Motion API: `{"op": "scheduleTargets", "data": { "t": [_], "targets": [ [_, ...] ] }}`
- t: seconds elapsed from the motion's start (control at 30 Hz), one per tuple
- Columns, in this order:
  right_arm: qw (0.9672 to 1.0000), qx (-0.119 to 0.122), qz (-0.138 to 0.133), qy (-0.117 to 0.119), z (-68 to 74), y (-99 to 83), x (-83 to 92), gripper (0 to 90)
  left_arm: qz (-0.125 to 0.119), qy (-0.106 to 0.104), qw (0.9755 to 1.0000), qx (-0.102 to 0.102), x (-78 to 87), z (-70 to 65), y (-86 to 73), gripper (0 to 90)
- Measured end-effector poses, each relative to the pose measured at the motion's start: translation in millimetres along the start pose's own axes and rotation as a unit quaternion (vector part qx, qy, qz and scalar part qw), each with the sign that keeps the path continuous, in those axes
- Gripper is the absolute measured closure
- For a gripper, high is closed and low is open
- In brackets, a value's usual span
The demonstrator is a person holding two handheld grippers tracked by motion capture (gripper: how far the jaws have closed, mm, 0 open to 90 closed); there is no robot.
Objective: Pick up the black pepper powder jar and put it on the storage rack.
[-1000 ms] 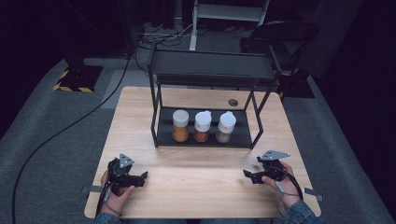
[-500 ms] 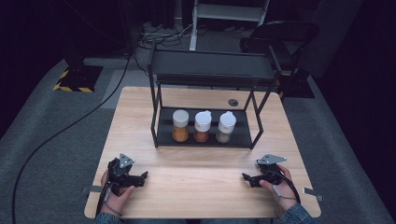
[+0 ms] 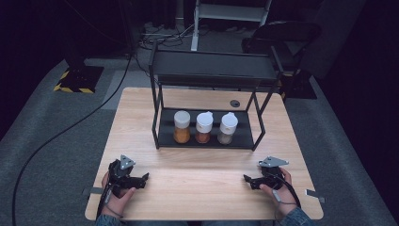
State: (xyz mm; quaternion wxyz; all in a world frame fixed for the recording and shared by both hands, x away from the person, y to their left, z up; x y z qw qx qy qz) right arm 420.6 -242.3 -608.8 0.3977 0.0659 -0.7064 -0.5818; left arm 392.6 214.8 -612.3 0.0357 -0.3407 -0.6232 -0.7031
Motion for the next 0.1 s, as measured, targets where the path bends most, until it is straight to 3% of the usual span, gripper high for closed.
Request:
{"op": "scheduleTargets", "data": {
  "t": [0.1],
  "targets": [
    [1.0000, 0.000, 0.000, 0.000, 0.0, 0.0, 0.0, 4.9, 0.000, 0.000, 1.0000, 0.000, 0.0, -0.1, 0.0, 1.7]
  ]
}}
Point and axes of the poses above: each handheld gripper's, and its own axes: x roughly backward along the jaws, y roughly out of its top, z roughly to its left, the point moved 9 cm from there along -x, roughly forward along the jaws, and after that the axes turned 15 degrees about -z, right-handed, at the moved point
